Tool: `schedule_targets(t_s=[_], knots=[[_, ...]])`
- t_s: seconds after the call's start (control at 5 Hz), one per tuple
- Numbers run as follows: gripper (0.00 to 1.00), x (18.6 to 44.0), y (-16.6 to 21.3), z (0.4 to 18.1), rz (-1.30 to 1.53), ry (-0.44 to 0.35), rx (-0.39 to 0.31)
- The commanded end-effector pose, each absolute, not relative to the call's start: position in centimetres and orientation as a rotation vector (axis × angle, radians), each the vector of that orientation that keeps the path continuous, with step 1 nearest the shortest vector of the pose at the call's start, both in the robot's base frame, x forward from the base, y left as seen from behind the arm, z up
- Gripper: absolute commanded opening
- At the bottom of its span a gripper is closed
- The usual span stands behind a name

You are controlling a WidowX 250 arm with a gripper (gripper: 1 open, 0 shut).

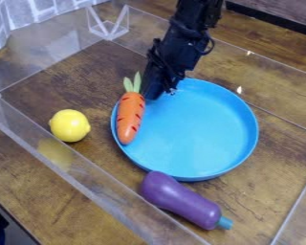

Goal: Move the carrot to the left side

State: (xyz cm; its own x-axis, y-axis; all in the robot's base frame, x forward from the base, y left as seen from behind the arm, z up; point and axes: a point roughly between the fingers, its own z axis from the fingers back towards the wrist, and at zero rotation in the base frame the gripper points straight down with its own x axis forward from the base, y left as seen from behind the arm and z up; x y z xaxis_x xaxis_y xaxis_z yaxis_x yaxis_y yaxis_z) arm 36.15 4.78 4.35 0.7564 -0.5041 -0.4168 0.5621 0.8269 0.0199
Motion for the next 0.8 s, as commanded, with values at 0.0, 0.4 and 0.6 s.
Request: schedule_targets(t_s=[0.0, 0.4, 0.6], knots=[[0.00, 37.1, 5.3, 7.7, -0.538, 0.360, 0.169], [1.00, 37.0, 5.6, 6.6, -0.527, 0.381, 0.166], [1.00, 36.4, 5.7, 4.6, -0.545, 0.388, 0.165]])
